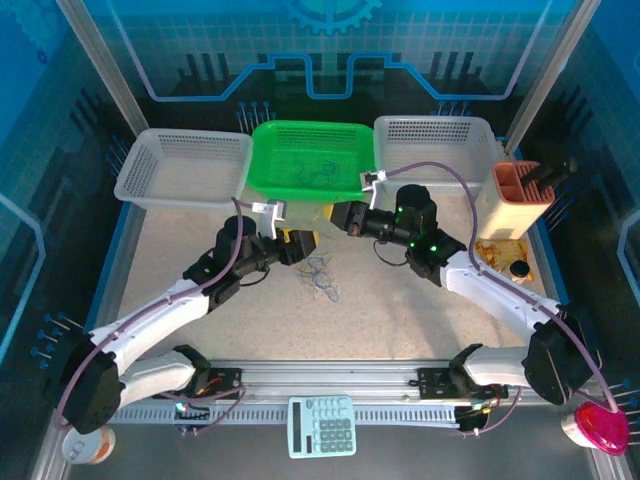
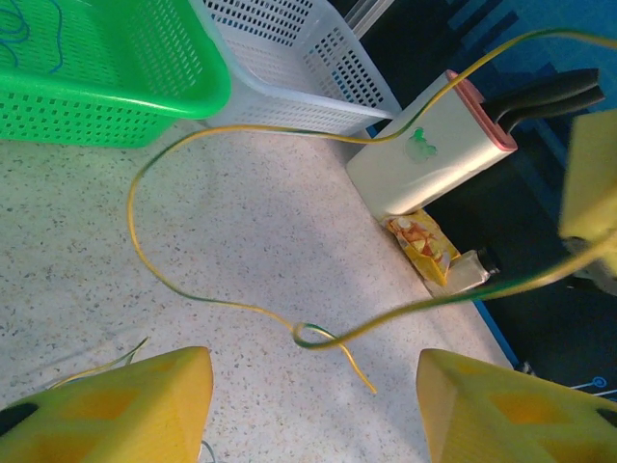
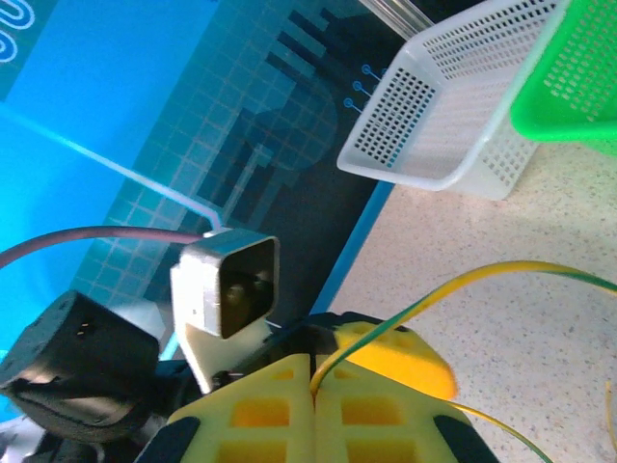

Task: Untangle the cables

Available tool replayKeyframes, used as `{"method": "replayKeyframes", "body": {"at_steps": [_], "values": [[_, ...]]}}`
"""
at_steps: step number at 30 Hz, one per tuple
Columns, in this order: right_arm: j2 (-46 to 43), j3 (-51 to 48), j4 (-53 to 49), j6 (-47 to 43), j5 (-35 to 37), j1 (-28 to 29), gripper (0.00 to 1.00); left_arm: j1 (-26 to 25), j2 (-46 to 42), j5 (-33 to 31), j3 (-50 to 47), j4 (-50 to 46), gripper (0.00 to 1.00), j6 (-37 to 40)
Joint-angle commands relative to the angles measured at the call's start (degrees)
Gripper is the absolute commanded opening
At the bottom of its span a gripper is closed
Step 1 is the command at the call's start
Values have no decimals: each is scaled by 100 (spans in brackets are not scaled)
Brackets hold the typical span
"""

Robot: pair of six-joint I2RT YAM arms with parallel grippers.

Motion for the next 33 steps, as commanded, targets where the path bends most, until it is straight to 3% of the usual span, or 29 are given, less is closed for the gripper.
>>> {"method": "replayKeyframes", "body": {"at_steps": [1, 24, 33], "values": [[-156, 238, 75, 74, 50, 114, 0, -40, 146, 20, 231, 308, 58, 120], [-141, 281, 200, 197, 340, 442, 0, -235, 764, -315, 6, 1355, 45, -399], [-179, 294, 149, 145, 418, 441, 0, -249, 757, -355, -116, 1355, 27, -398]]}}
